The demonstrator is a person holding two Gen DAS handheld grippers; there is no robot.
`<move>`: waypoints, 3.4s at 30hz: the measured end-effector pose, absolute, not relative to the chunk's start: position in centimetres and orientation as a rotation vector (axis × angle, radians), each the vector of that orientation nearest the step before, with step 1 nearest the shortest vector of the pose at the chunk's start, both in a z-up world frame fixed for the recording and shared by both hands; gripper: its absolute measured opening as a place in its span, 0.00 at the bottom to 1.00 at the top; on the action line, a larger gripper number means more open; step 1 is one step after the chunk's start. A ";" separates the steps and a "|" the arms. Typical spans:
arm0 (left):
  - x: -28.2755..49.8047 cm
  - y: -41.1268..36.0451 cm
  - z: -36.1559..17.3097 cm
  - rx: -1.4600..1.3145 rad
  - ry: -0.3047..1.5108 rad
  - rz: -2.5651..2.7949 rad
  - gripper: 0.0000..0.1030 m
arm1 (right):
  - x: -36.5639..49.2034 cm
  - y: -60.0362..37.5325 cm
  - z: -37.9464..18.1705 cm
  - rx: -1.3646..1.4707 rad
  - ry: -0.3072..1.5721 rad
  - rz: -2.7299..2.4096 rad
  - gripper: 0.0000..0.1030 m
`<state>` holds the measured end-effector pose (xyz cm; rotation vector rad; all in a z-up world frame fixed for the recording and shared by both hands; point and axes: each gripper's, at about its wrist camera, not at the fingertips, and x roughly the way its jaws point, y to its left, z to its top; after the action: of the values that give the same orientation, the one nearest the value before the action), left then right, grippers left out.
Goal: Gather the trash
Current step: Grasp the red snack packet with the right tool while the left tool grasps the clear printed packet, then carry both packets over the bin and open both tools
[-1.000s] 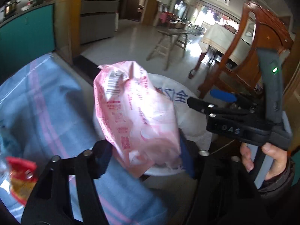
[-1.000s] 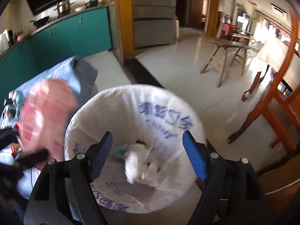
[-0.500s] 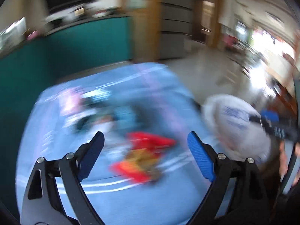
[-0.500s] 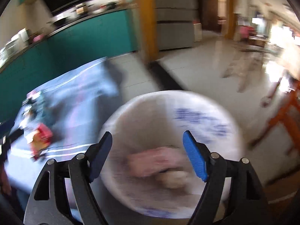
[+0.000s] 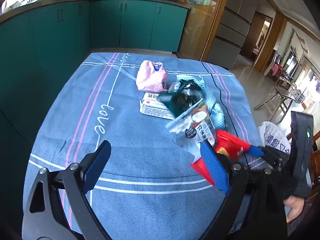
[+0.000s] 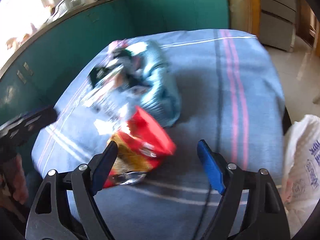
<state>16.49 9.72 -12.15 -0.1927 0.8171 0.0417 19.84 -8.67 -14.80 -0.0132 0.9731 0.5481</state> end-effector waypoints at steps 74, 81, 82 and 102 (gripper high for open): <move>16.8 10.0 -16.0 -0.200 0.962 0.039 0.89 | 19.3 -8.9 -15.6 -0.203 0.978 0.397 0.59; 17.7 10.9 -17.2 -0.225 0.983 0.042 0.89 | 19.2 -10.5 -15.1 -0.130 0.973 0.419 0.42; 17.7 10.9 -17.3 -0.229 0.985 0.040 0.85 | 18.9 -10.7 -15.0 -0.123 0.970 0.416 0.42; 15.4 3.3 -11.9 -0.151 0.840 -0.171 0.52 | 16.0 -27.6 -7.2 0.065 0.757 0.085 0.42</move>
<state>15.41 3.27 -11.88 -0.1510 0.8404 -0.1710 15.99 -27.59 -7.24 0.0646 0.7565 0.0854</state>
